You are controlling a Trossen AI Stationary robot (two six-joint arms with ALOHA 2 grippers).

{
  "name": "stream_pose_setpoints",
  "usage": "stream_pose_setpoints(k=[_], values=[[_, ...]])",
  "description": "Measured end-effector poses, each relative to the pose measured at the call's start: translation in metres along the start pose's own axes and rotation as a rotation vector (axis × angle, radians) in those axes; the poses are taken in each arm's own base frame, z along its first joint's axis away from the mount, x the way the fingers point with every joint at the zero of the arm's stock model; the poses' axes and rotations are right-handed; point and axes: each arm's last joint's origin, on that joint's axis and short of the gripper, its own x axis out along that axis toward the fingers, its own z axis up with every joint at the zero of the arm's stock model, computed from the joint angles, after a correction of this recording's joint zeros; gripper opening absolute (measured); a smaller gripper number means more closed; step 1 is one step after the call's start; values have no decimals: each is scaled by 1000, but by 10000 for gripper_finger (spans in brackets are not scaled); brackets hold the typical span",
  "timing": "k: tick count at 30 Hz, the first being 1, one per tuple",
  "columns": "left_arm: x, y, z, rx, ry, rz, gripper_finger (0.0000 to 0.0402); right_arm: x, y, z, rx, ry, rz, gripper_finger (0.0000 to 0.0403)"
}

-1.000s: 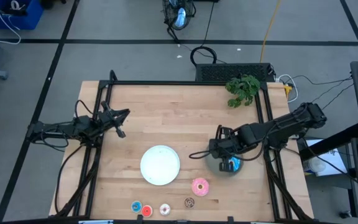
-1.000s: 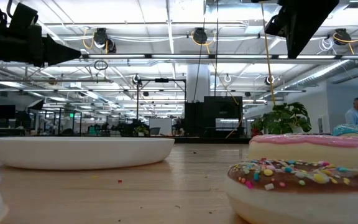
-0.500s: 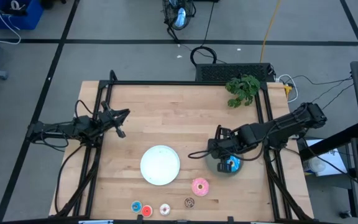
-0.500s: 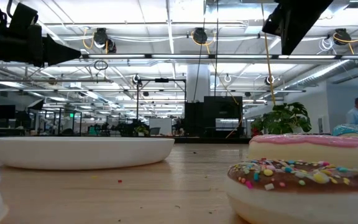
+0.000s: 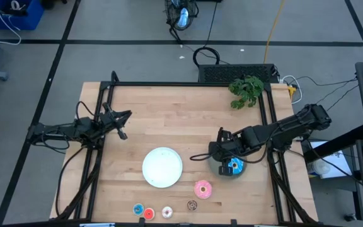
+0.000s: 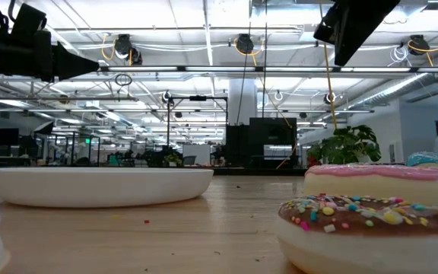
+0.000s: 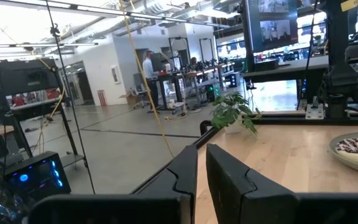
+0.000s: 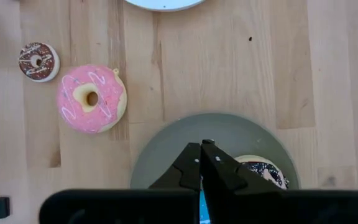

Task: Pick & Place donuts
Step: Put the large pink donut on the gray plate

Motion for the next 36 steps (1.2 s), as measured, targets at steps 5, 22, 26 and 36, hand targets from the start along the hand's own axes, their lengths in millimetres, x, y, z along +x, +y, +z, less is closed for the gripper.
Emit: stream_pose_setpoints(k=[5,22,26,36], values=[[0,0,0,2,0,0,42,0,0,0,-23,-2,0,0],[0,0,0,-1,0,0,42,0,0,3,-17,-30,4,0],[0,0,0,-1,0,0,42,0,0,3,-17,-30,4,0],[0,0,0,-1,0,0,42,0,0,4,-22,-38,6,0]])
